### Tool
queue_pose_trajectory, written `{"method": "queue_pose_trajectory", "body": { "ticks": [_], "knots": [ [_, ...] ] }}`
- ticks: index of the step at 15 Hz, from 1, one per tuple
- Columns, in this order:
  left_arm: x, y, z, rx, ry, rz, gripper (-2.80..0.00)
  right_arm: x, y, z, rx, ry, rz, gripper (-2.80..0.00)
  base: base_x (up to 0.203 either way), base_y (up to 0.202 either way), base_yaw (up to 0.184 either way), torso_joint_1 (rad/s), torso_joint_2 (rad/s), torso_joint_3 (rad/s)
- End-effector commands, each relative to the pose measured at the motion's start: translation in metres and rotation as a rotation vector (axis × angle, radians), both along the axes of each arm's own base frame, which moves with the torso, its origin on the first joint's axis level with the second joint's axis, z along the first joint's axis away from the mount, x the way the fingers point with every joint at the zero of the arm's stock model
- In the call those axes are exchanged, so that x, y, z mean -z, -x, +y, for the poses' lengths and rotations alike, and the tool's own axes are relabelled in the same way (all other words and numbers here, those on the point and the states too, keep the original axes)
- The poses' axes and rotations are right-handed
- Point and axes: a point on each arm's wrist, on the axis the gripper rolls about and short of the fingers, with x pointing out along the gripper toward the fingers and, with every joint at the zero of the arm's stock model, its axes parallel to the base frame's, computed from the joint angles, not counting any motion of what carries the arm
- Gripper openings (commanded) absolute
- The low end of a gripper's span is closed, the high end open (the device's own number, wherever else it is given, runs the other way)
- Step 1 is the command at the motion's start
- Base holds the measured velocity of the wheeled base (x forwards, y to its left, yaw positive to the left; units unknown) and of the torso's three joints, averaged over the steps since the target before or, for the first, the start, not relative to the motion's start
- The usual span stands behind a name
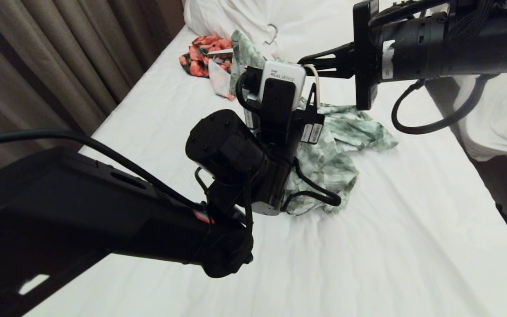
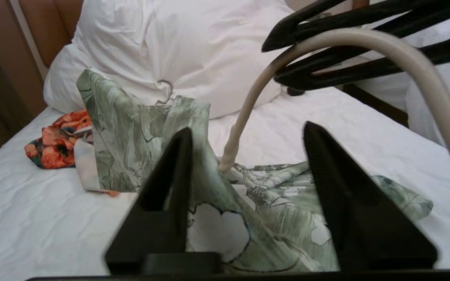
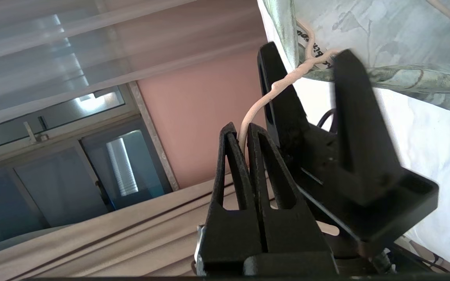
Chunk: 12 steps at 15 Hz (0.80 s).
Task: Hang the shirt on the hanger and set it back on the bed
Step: Take the clothes hanger out of the clothes
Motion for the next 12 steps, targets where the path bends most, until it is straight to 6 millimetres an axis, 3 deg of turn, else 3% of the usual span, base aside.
{"method": "queue_pose_trajectory", "body": {
  "ticks": [1,12],
  "knots": [
    [-0.0022,-0.0001,-0.0001,-0.004,0.01,-0.009,-2.8,0.0,0.0002,-0.0001,-0.002,-0.003,0.007,-2.8,0.0,0.0,0.0,0.0,0.0,0.0],
    [-0.0066,0.0002,0.0003,-0.004,0.023,-0.018,-2.8,0.0003,-0.0002,-0.0008,0.002,-0.002,0.009,-2.8,0.0,0.0,0.0,0.0,0.0,0.0]
  ]
}}
